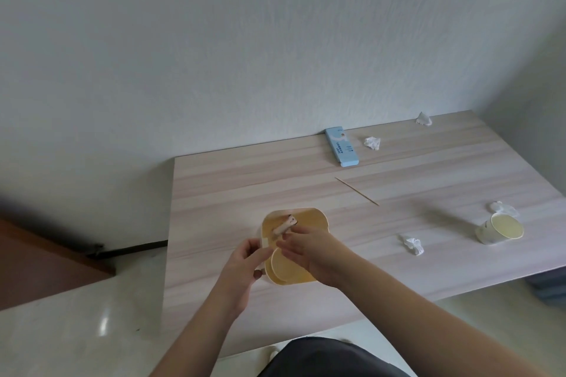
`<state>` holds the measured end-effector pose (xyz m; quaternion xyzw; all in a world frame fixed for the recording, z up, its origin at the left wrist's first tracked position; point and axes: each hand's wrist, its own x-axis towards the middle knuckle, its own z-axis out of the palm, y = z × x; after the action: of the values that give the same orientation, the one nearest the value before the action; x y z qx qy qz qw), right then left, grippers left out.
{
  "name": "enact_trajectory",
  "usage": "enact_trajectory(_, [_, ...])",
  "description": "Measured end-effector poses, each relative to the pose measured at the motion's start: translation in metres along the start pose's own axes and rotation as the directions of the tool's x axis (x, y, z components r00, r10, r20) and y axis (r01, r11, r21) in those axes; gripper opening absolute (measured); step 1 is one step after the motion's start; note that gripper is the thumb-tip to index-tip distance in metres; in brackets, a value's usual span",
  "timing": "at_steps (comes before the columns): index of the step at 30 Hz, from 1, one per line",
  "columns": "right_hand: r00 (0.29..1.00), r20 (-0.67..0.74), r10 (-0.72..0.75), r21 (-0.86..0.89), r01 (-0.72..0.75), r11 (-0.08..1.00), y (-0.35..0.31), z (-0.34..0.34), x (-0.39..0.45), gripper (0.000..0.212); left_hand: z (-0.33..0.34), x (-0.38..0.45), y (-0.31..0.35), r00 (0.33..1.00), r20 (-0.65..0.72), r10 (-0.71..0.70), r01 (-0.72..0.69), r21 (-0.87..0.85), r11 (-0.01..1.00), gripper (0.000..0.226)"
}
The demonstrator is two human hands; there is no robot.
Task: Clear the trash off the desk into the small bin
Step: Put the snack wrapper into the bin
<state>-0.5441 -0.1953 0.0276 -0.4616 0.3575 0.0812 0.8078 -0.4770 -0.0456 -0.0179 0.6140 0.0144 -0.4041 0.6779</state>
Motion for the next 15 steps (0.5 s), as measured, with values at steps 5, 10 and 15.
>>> enact_trajectory(5, [0.997,-0.037,-0.063,-0.105,0.059,0.993,-0.008,0.003,-0.011,0.043,-0.007,0.002,0.004,1.0,-0.005,0.003,-0.003,0.0,1.0,0.04])
enact_trajectory(10, [0.984,-0.047,-0.17,-0.118,0.164,0.979,-0.028,-0.011,-0.041,0.029,-0.009,0.011,0.001,1.0,0.028,-0.002,0.002,0.014,1.0,0.037])
enact_trajectory(15, [0.94,-0.195,-0.281,-0.149,0.255,0.955,-0.039,-0.049,-0.054,0.025,0.005,0.023,-0.001,0.995,0.099,-0.017,0.014,0.034,0.999,0.032])
